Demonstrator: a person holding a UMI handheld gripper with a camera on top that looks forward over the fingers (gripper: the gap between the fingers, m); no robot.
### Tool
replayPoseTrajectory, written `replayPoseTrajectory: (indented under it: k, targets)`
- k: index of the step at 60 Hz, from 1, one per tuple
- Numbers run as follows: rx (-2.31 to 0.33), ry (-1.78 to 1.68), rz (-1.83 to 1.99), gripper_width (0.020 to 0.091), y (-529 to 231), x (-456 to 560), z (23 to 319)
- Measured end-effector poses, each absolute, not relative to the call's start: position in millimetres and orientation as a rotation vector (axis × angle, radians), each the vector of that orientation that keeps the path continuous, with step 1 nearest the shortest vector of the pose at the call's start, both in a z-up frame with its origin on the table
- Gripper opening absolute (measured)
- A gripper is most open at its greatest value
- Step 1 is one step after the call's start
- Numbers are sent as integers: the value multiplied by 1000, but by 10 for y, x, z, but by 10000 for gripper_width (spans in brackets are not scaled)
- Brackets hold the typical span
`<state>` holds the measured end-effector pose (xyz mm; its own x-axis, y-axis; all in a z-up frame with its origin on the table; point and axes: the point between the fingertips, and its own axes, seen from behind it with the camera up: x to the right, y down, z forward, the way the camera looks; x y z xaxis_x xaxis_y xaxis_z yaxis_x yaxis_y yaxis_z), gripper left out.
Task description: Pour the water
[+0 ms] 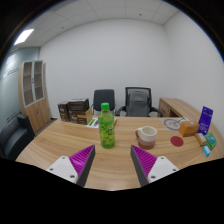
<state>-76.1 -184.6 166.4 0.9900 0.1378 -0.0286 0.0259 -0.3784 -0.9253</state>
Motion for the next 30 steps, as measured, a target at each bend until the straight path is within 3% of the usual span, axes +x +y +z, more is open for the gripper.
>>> replayPoseTrajectory:
  k: [11, 23, 30]
  targets:
    - [-1918, -129, 131, 743, -969, -1133, 1552]
    - [-1882, -101, 85, 748, 5, -1373, 1221]
    - [-1865, -53, 80, 695, 428, -1454, 917]
